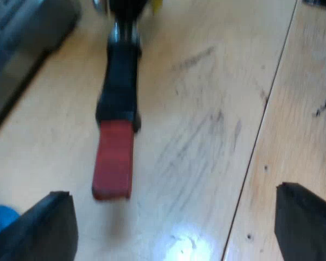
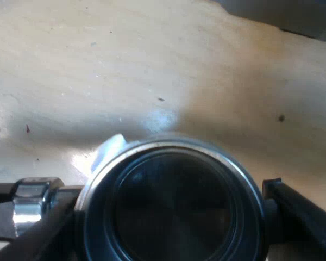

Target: Put the handle in the coffee machine

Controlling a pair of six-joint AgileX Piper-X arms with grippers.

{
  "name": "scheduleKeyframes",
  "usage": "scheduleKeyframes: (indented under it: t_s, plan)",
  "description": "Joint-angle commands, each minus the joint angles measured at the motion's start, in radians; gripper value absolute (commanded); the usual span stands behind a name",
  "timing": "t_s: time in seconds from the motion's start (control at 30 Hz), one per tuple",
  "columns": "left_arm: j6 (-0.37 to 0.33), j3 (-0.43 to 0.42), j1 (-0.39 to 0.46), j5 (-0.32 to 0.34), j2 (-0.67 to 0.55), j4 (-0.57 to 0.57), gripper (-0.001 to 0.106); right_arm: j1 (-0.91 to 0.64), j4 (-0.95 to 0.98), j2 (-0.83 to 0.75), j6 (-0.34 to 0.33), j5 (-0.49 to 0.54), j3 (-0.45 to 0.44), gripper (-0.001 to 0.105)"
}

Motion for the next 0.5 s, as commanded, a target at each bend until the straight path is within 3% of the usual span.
scheduleKeyframes:
  t_s: [0.03, 0.33, 0.5]
  plan:
    - [0.005, 0.028, -0.010, 0.014, 0.002, -0.027, 0.075, 0.003, 0.025, -0.036, 0.002, -0.008, -0.007, 0.000]
    - [0.005, 0.091, -0.010, 0.013, 0.004, -0.169, 0.075, 0.003, 0.040, -0.086, 0.002, -0.061, -0.007, 0.000]
    - [0.005, 0.110, -0.010, 0.013, 0.004, -0.188, 0.075, 0.003, 0.040, -0.087, 0.002, -0.085, -0.007, 0.000]
